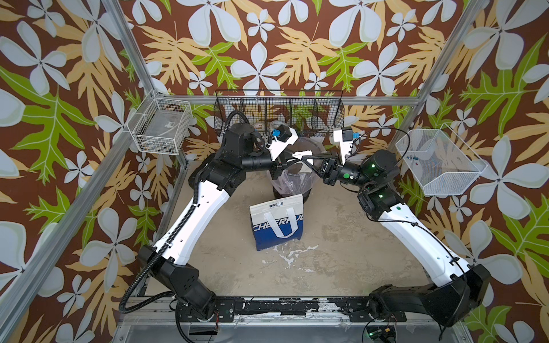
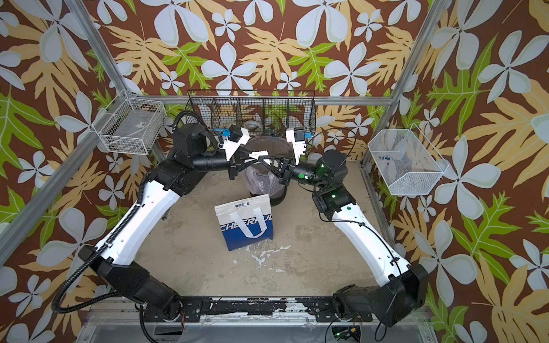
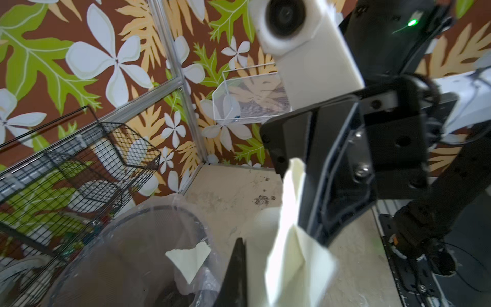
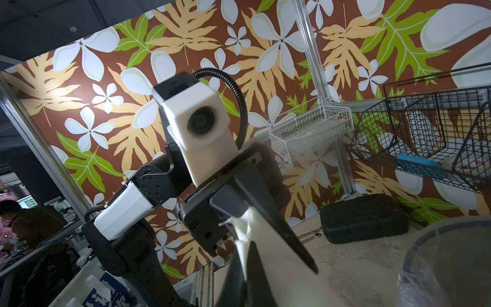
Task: Shred takeout receipts and throw away
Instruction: Shred the takeout receipt, then place the takeout receipt in the trash bin.
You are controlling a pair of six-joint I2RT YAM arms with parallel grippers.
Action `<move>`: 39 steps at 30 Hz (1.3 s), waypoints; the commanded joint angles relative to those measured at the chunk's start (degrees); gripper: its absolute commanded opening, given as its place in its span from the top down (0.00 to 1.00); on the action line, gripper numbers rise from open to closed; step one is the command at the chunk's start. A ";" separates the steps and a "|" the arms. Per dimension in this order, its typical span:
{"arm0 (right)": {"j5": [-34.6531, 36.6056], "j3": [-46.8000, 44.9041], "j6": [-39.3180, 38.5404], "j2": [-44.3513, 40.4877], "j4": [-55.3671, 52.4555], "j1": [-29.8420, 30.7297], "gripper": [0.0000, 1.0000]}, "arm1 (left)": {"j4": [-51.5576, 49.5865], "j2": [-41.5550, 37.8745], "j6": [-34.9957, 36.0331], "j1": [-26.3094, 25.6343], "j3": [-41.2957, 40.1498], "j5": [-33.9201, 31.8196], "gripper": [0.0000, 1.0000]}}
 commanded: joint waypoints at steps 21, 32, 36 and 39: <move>20.73 8.54 -26.40 6.80 -24.92 -2.77 1.00 | 1.18 4.32 -2.31 -0.19 4.19 -19.02 1.00; 28.59 21.76 -36.31 21.77 -35.56 -3.00 0.27 | 0.30 3.94 -8.06 3.87 3.07 -6.28 1.00; 25.71 21.99 -37.67 20.62 -34.55 -3.66 0.22 | 0.60 4.33 -9.49 4.80 2.02 -2.48 1.00; 23.02 22.33 -39.17 19.92 -33.84 -3.85 0.17 | 1.31 4.84 -10.55 5.52 1.46 -0.91 1.00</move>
